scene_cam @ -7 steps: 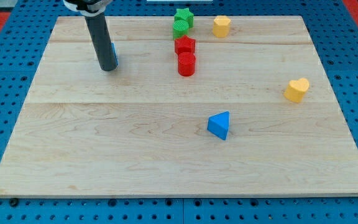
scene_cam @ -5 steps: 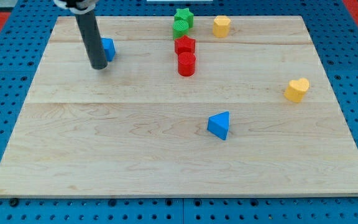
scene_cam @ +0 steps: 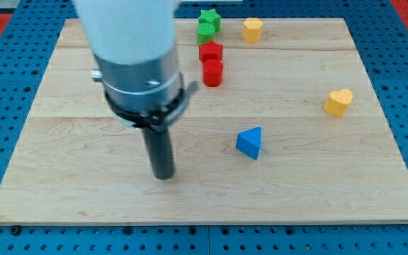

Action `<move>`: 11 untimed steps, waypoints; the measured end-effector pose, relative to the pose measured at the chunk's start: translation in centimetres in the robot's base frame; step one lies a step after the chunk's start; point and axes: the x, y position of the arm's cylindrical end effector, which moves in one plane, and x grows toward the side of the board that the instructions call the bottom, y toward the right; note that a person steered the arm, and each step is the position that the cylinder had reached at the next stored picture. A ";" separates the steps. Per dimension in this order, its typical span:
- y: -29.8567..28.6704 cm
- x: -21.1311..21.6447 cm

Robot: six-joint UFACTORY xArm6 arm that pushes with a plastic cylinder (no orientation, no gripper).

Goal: Push the blue triangle at the bottom of blue cube

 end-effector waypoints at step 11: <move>-5.0 -14.9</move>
